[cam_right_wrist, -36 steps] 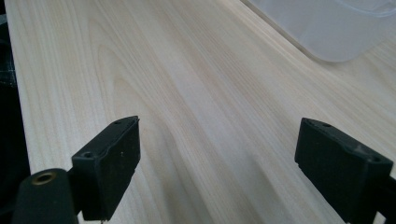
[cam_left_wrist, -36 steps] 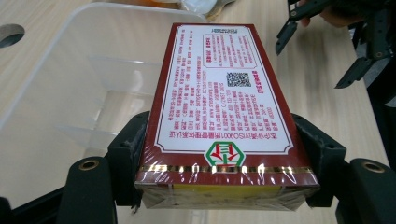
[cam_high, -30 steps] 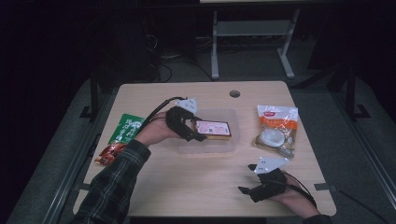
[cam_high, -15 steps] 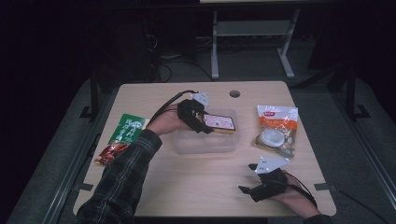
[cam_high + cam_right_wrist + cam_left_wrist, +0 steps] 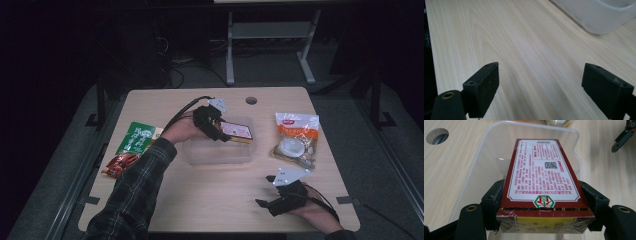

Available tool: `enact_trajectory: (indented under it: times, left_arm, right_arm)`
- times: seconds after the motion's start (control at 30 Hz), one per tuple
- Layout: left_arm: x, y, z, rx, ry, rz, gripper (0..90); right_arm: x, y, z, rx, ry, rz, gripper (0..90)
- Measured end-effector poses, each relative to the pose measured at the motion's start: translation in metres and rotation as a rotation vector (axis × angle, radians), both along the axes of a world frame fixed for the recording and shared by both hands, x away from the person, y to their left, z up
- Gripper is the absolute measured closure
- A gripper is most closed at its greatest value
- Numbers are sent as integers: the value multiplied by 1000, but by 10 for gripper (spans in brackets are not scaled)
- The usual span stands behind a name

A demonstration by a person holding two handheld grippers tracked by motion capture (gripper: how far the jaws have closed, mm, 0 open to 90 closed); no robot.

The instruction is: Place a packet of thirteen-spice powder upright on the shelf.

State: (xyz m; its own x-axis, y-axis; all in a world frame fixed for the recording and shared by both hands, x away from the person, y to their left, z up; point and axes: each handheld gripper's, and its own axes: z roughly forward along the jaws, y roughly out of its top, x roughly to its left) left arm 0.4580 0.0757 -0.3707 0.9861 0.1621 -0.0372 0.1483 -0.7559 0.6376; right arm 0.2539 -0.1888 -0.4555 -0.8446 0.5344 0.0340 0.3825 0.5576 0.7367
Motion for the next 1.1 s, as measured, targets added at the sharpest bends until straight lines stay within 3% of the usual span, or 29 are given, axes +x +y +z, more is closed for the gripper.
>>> enact_trajectory:
  times: [0.63,0.93,1.1]
  left_arm:
    - [2,-14,15,-43,-27,-16,309]
    - [5,-24,15,-69,-23,-18,309]
    - [7,-29,17,-107,-19,-17,310]
  right_arm:
    - [0,0,0,2,2,-3,141]
    - [0,0,0,3,0,0,141]
    - [0,0,0,3,3,0,141]
